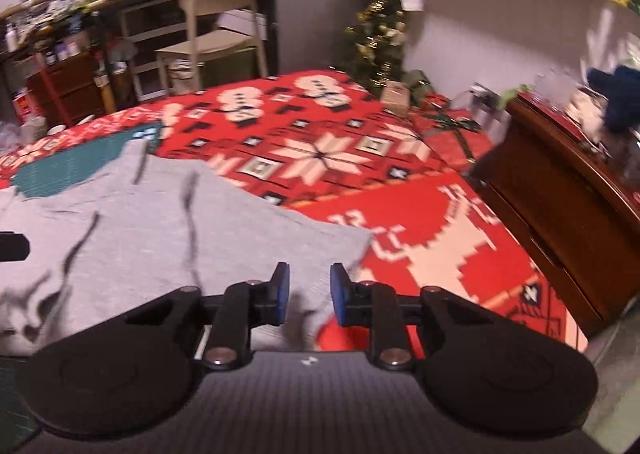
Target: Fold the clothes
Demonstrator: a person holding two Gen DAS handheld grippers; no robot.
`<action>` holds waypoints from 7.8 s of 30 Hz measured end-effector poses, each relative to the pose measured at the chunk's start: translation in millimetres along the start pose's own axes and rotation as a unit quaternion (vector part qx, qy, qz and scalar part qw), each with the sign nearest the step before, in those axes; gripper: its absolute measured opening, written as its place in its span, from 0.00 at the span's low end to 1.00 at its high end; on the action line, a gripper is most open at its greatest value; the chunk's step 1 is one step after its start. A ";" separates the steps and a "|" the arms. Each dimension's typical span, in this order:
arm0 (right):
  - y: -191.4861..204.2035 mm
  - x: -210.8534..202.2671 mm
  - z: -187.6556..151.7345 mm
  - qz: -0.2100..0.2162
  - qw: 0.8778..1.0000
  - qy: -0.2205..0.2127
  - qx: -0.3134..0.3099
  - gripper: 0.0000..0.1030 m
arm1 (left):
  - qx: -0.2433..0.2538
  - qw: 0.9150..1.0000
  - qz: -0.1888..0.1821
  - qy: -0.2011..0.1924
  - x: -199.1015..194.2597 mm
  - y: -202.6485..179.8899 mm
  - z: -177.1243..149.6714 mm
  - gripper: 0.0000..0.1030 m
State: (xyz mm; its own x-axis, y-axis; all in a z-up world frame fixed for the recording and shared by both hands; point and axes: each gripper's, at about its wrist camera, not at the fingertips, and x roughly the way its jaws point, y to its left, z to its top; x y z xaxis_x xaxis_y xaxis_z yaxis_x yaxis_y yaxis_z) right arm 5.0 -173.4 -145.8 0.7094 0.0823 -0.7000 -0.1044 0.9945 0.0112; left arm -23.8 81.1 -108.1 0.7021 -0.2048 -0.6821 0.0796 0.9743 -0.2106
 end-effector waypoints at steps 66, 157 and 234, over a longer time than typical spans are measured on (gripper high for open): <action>279.0 -23.0 -0.9 0.278 0.936 -0.027 -0.212 0.25 | -0.190 0.976 0.093 -0.053 -98.0 151.3 -51.3 0.41; 179.0 -32.0 -14.6 0.244 0.953 0.039 -0.173 0.28 | 0.147 0.985 0.092 -0.010 -50.9 58.3 -53.6 0.02; 145.9 -21.3 28.0 0.186 0.967 -0.021 -0.171 0.99 | -0.020 0.990 0.130 -0.052 -57.7 115.5 -29.0 0.87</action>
State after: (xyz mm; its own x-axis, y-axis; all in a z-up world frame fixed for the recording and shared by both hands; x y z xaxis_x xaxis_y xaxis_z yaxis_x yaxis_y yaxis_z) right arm -5.8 -28.3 -109.3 0.6047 0.4402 -0.6637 -0.5775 0.8163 0.0153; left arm -75.7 202.8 -113.4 0.7644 0.0656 -0.6413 -0.1409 0.9878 -0.0669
